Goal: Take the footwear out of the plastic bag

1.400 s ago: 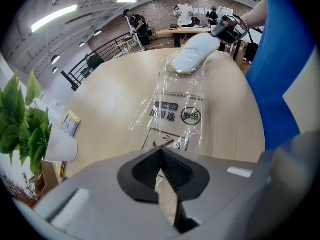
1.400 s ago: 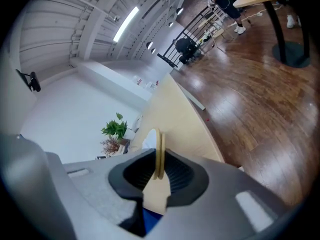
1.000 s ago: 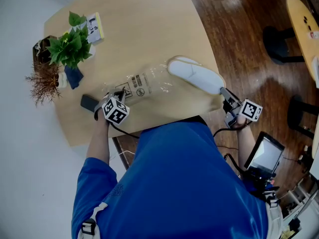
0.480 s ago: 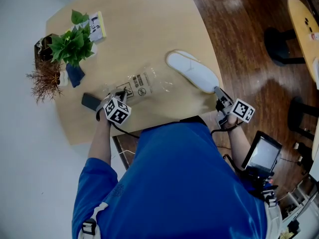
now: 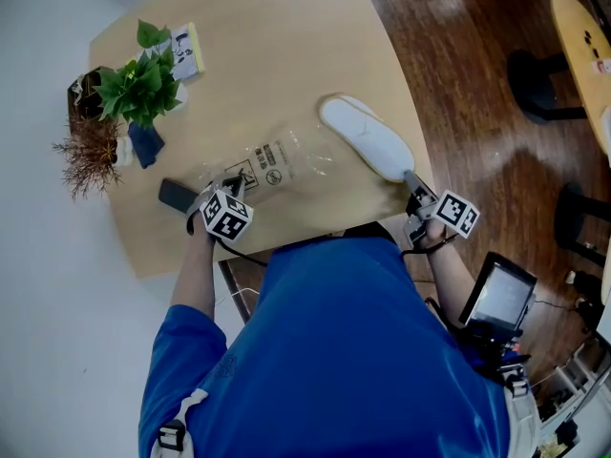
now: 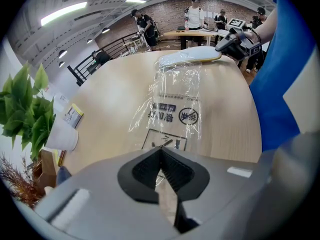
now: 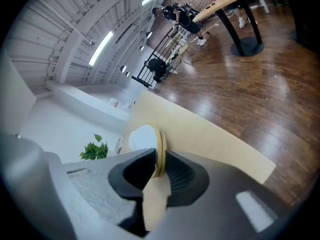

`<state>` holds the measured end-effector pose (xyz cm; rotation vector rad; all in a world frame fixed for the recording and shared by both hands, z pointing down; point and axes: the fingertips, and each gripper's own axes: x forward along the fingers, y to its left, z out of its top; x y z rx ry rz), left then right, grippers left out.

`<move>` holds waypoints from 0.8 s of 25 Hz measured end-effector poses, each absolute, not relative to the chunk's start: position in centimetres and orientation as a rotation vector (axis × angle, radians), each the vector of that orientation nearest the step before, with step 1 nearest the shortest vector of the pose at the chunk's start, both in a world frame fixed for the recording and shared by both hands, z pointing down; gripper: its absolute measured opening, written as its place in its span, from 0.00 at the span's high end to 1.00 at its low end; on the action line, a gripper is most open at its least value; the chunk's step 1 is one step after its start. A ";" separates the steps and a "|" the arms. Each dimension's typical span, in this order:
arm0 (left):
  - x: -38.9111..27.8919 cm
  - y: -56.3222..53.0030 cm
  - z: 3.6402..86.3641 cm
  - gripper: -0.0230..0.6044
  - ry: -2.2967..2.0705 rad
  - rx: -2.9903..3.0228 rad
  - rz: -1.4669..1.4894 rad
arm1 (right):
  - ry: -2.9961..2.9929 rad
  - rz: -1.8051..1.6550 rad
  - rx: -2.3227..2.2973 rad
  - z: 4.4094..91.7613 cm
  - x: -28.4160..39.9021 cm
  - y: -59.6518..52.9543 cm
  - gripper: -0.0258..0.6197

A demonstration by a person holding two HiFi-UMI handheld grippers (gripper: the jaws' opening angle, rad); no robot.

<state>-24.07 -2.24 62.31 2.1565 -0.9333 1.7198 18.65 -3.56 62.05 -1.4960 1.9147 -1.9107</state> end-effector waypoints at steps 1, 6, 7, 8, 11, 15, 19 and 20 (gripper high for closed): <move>-24.0 -2.1 62.3 0.95 -0.931 2.157 1.720 | 1.914 -1.911 -1.503 62.2 18.6 -3.4 0.87; -23.7 -1.7 62.1 0.95 -0.925 2.155 1.726 | 1.927 -1.916 -1.511 62.7 18.2 -2.8 0.86; -23.6 -1.6 62.1 0.95 -0.924 2.158 1.726 | 1.931 -1.917 -1.510 62.8 18.1 -2.7 0.86; -23.5 -1.6 62.1 0.95 -0.924 2.161 1.724 | 1.930 -1.922 -1.513 62.9 18.1 -2.6 0.86; -23.5 -1.5 62.0 0.95 -0.935 2.171 1.717 | 1.930 -1.932 -1.537 63.3 18.0 -2.4 0.86; -23.5 -1.4 62.0 0.95 -0.952 2.182 1.706 | 1.930 -1.941 -1.561 63.6 17.9 -2.3 0.85; -23.5 -1.4 61.8 0.95 -0.964 2.191 1.699 | 1.939 -1.944 -1.571 63.7 17.9 -2.2 0.85; -23.5 -1.5 61.7 0.95 -0.968 2.192 1.696 | 1.942 -1.945 -1.574 63.7 17.9 -2.3 0.84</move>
